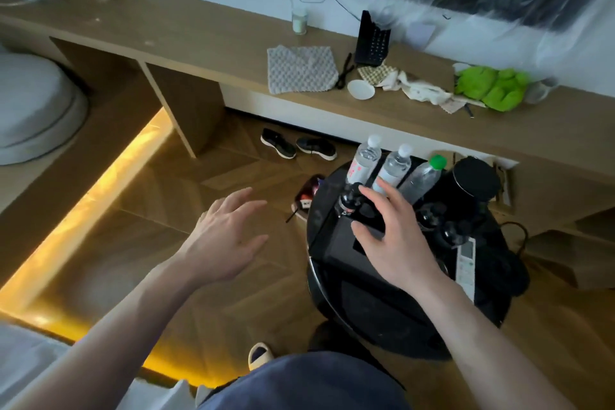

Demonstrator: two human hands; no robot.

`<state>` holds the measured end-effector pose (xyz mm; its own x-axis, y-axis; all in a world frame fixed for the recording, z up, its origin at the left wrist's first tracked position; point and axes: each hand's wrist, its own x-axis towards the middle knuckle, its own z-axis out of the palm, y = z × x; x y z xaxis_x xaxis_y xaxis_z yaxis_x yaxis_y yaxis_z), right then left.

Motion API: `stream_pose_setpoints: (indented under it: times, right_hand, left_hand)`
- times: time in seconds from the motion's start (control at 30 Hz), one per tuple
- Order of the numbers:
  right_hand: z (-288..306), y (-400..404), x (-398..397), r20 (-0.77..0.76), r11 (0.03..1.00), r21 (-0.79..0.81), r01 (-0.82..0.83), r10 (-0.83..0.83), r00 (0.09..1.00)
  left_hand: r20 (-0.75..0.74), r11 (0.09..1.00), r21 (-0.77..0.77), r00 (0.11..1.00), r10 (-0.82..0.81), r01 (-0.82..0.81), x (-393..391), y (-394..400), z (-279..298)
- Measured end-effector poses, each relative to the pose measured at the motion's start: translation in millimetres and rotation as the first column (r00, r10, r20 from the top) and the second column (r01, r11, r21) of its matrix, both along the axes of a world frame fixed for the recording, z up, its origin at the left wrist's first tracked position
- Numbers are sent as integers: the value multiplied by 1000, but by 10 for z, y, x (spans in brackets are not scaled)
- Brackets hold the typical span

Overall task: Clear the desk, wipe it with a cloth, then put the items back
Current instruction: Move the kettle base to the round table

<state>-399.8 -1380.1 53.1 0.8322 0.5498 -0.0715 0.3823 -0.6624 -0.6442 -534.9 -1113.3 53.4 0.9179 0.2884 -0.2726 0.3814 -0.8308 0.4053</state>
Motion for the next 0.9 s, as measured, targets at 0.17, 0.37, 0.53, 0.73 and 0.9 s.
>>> stream_pose_setpoints:
  times: [0.17, 0.37, 0.53, 0.73, 0.9]
  right_hand:
    - [200, 587, 8, -33, 994, -13, -105, 104, 994]
    - [227, 1382, 419, -124, 979, -77, -190, 180, 976]
    - [-105, 2234, 947, -244, 941, -186, -282, 234, 941]
    - [-357, 2996, 1647, -386, 931, -174, -322, 236, 892]
    - [-493, 3437, 2264, -416, 914, -245, -324, 203, 887]
  left_hand:
    - [27, 1000, 14, 999, 17, -18, 93, 544, 189]
    - [-6, 995, 75, 998, 65, -65, 341, 1180, 175]
    - [-128, 988, 112, 985, 118, -104, 660, 1888, 102]
    - [-192, 982, 119, 967, 169, -148, 1371, 2660, 149]
    - [-205, 983, 78, 962, 179, -167, 1929, 3116, 62]
